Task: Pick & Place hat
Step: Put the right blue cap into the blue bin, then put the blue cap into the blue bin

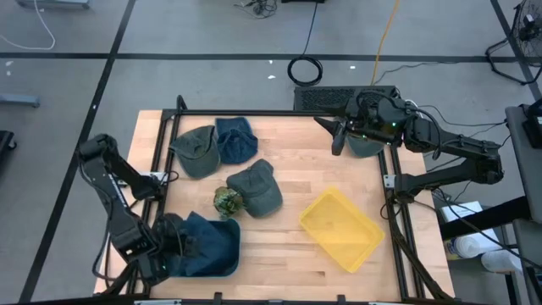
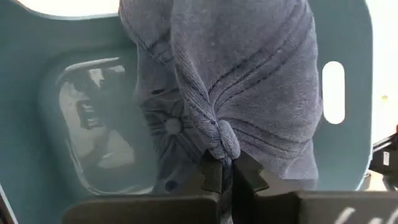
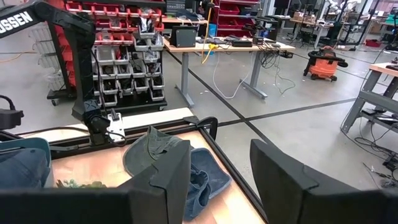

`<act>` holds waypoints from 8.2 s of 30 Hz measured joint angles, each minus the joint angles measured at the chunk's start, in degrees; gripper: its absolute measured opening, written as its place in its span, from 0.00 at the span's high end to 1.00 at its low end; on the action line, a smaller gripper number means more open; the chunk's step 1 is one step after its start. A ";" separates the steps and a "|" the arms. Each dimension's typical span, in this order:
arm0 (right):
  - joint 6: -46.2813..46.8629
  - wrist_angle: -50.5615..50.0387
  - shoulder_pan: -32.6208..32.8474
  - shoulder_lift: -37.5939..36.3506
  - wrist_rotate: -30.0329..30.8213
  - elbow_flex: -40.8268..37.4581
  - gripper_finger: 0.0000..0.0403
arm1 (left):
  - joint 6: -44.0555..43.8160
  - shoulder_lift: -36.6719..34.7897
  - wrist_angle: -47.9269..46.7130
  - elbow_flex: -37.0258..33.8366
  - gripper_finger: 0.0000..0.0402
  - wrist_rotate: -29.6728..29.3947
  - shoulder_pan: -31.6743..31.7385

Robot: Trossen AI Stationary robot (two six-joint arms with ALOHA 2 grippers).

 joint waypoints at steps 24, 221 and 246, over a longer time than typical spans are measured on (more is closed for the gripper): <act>0.07 -0.04 0.02 -0.02 -0.02 0.00 0.61 | -0.14 11.77 4.01 0.00 0.99 4.27 2.47; 6.95 -1.27 0.01 -0.04 -1.49 -1.62 0.61 | 96.87 -0.68 -10.07 19.84 0.03 24.63 99.63; 6.93 -1.27 0.02 -0.04 -1.49 -1.62 0.61 | 99.10 17.38 -11.15 24.26 0.03 19.39 104.43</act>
